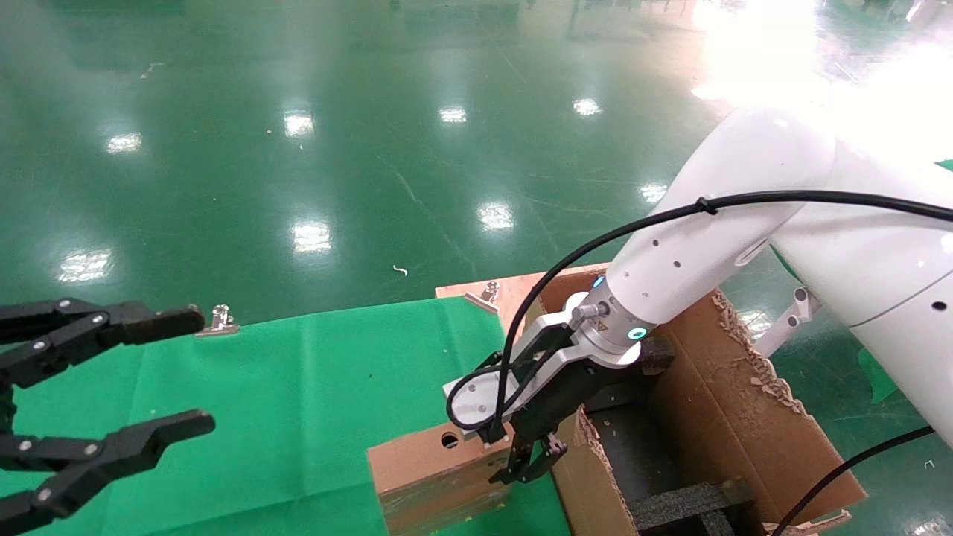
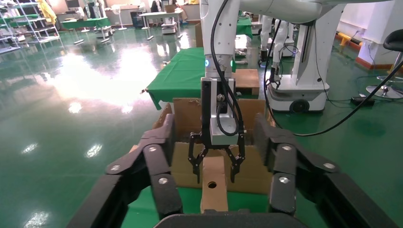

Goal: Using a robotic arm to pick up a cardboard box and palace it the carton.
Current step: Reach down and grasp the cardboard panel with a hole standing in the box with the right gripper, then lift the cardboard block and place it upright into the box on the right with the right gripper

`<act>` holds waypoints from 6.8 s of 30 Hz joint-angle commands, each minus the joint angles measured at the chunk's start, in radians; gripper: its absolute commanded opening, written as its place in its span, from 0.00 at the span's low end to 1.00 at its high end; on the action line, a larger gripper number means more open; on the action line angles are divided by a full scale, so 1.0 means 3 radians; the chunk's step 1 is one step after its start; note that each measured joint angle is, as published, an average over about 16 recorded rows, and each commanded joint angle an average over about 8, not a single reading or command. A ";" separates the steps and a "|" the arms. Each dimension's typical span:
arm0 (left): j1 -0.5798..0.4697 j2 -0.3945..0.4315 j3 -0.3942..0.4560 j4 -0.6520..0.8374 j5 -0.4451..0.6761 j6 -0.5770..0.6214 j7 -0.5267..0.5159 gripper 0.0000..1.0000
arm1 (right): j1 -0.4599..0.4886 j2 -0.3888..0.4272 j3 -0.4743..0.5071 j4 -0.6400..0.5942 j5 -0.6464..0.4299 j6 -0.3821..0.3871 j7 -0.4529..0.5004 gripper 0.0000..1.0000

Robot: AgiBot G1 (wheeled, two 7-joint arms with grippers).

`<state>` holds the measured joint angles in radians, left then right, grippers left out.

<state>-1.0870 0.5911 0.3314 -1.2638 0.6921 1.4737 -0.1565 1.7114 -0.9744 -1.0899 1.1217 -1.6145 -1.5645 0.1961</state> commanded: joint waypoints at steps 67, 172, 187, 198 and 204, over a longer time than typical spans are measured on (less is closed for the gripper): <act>-0.0001 -0.0001 0.0003 0.0001 -0.0002 -0.0001 0.0001 1.00 | 0.2447 0.1950 -0.1410 0.0379 0.0487 -0.0112 0.0731 0.00; -0.0001 -0.0003 0.0007 0.0004 -0.0006 -0.0003 0.0005 1.00 | 0.1177 0.2127 -0.2703 0.0768 -0.0408 0.1922 0.5151 0.00; -0.0001 -0.0003 0.0008 0.0004 -0.0006 -0.0004 0.0005 1.00 | 0.0828 0.1964 -0.2833 0.0707 -0.0571 0.2299 0.5359 0.00; -0.0001 -0.0003 0.0008 0.0004 -0.0007 -0.0004 0.0005 1.00 | 0.0591 0.1804 -0.2906 0.0541 -0.0577 0.2472 0.5445 0.00; -0.0002 -0.0003 0.0009 0.0004 -0.0007 -0.0004 0.0005 1.00 | 0.0471 0.1716 -0.2932 0.0411 -0.0514 0.2541 0.5426 0.00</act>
<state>-1.0875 0.5901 0.3340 -1.2625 0.6900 1.4725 -0.1549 1.8544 -0.4578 -1.9688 1.2469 -1.7674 -0.8045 1.8222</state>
